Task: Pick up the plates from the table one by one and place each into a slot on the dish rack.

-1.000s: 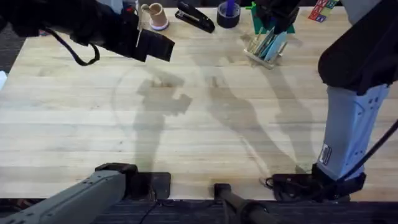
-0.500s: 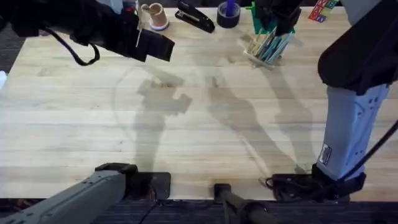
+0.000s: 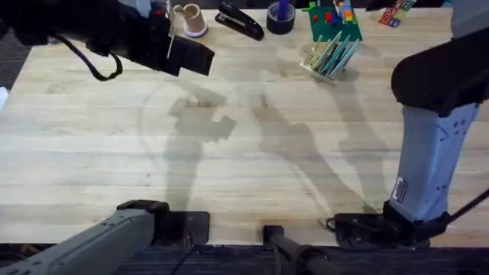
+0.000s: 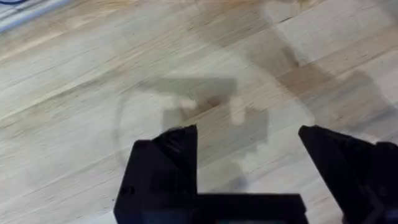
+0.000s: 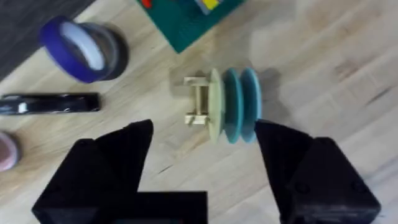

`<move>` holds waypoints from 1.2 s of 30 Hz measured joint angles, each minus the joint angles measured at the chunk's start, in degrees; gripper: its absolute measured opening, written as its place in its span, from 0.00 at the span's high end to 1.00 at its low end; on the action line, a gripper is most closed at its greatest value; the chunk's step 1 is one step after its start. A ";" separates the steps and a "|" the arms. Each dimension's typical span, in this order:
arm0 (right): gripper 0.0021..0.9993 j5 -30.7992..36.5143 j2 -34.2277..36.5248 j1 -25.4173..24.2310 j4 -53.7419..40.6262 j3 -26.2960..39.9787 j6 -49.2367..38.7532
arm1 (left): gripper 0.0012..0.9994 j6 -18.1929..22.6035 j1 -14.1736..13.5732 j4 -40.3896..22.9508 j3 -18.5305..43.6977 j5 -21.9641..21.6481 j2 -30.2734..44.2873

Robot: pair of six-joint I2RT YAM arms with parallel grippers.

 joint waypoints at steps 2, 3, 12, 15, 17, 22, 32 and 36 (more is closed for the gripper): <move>0.01 -0.73 0.00 0.12 0.00 1.98 -1.75 | 0.00 -0.02 0.00 -0.04 0.00 0.01 0.00; 0.01 -0.98 0.00 0.19 0.00 2.67 -2.45 | 0.00 -0.02 0.00 -0.04 0.00 0.00 0.00; 0.01 -4.08 -3.05 0.98 0.00 3.41 -11.97 | 0.01 -0.06 0.00 -0.04 0.00 0.00 0.00; 0.01 -6.01 -4.07 0.98 0.00 3.53 -15.57 | 0.01 -0.27 0.00 -0.04 0.00 0.01 0.00; 0.01 -6.72 -4.67 0.98 0.02 3.58 -17.76 | 0.01 -0.33 0.00 -0.04 0.00 0.00 0.00; 0.01 -7.75 -7.01 0.98 0.00 3.58 -22.45 | 0.01 -0.50 0.00 -0.04 0.00 0.00 0.00; 0.01 -9.22 -18.76 0.98 0.01 -3.47 -26.61 | 0.00 -0.52 0.00 -0.07 0.00 0.00 0.00; 0.01 -9.40 -24.55 0.98 0.00 -14.36 -27.51 | 0.01 -0.52 0.00 -0.04 0.00 0.01 0.00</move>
